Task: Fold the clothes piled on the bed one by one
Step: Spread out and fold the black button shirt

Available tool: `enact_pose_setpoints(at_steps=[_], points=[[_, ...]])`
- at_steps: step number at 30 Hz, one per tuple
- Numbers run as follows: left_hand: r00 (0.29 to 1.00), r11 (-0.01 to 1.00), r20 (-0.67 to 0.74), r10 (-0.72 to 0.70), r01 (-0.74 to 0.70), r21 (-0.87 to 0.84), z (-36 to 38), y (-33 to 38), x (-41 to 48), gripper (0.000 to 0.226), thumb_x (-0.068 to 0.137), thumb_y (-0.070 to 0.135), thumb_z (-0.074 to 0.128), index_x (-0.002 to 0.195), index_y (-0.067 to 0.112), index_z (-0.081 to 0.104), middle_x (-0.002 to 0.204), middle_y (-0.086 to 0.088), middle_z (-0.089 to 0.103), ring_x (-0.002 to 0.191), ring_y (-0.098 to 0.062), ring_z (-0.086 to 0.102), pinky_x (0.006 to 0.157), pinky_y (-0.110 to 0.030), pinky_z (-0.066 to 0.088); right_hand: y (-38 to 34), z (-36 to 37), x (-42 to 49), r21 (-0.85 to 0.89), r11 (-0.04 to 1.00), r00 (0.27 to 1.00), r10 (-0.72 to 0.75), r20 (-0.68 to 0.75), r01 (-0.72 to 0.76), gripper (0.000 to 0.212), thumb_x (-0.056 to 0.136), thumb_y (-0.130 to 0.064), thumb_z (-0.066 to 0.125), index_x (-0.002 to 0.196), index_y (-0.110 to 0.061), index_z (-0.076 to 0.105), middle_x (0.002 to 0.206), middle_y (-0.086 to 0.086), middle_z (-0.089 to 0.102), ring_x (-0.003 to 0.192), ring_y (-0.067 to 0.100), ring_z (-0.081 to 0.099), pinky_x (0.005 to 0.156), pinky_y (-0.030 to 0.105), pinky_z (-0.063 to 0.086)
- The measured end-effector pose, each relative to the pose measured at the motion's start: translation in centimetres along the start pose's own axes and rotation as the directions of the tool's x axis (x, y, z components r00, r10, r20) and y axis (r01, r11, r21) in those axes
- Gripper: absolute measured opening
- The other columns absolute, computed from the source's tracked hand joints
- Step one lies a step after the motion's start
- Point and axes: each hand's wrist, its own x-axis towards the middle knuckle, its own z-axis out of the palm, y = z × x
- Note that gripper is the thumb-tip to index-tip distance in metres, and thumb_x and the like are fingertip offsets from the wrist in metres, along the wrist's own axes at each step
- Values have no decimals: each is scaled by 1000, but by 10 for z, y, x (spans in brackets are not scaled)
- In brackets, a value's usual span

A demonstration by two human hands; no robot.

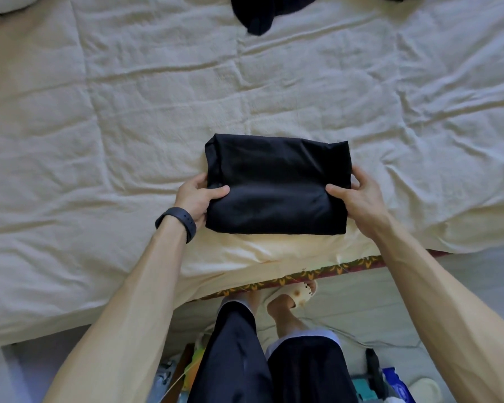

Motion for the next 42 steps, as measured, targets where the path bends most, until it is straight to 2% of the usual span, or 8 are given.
enact_pose_setpoints(at_steps=[12, 16, 21, 24, 30, 35, 39, 42], points=[[977, 998, 211, -3, -9, 57, 90, 15, -38, 53, 87, -2, 70, 123, 36, 63, 110, 5, 75, 93, -16, 73, 61, -32, 57, -9, -96, -74, 44, 997, 986, -49, -157, 57, 44, 92, -8, 71, 116, -45, 64, 103, -7, 78, 94, 14, 75, 74, 32, 59], [964, 991, 266, 3, -38, 126, 171, 19, -85, 56, 86, -5, 70, 130, 29, 61, 110, -1, 75, 97, -22, 71, 66, -37, 55, -18, -176, -134, 71, 993, 964, -77, -253, 98, 49, 92, -3, 70, 106, -49, 65, 93, -11, 78, 86, 8, 75, 61, 17, 54], [927, 988, 373, 34, -88, 129, 297, 16, -162, 56, 84, -9, 70, 129, 25, 62, 108, -2, 76, 93, -21, 74, 63, -36, 59, -31, -309, -215, 88, 981, 930, -131, -343, 171, 51, 90, -4, 72, 105, -52, 66, 96, -4, 78, 93, 15, 74, 84, 37, 57], [895, 975, 438, 81, -162, 150, 385, 20, -218, 58, 84, -10, 69, 130, 26, 62, 111, -1, 75, 98, -22, 73, 67, -39, 60, -36, -399, -265, 71, 971, 897, -180, -405, 227, 47, 90, -2, 70, 106, -45, 66, 94, -1, 78, 87, 13, 73, 78, 31, 58], [780, 932, 598, 183, -331, 146, 561, 54, -335, 61, 83, -8, 71, 131, 30, 63, 121, 0, 72, 110, -29, 69, 94, -54, 54, -62, -573, -356, 49, 928, 780, -281, -558, 369, 47, 88, -4, 71, 110, -44, 65, 88, -11, 77, 85, 5, 72, 71, 22, 52], [657, 873, 702, 275, -476, 104, 692, 110, -425, 56, 84, -9, 69, 129, 23, 63, 122, -6, 71, 109, -28, 68, 77, -37, 57, -100, -695, -404, 55, 857, 669, -359, -651, 513, 49, 88, -1, 71, 103, -48, 68, 92, -12, 77, 85, 6, 74, 73, 25, 57], [565, 821, 763, 316, -566, 79, 786, 155, -472, 55, 85, -7, 70, 130, 23, 63, 121, -8, 71, 111, -31, 67, 88, -44, 58, -131, -781, -419, 81, 794, 599, -383, -704, 602, 46, 89, 1, 72, 101, -44, 68, 88, -5, 77, 72, 8, 74, 52, 19, 53], [503, 793, 797, 333, -607, 52, 854, 186, -489, 52, 84, -6, 71, 123, 29, 68, 114, -6, 73, 105, -31, 70, 78, -44, 61, -151, -839, -417, 94, 758, 574, -400, -714, 645, 45, 90, 0, 71, 106, -43, 67, 90, -4, 77, 76, 14, 76, 54, 23, 54]])
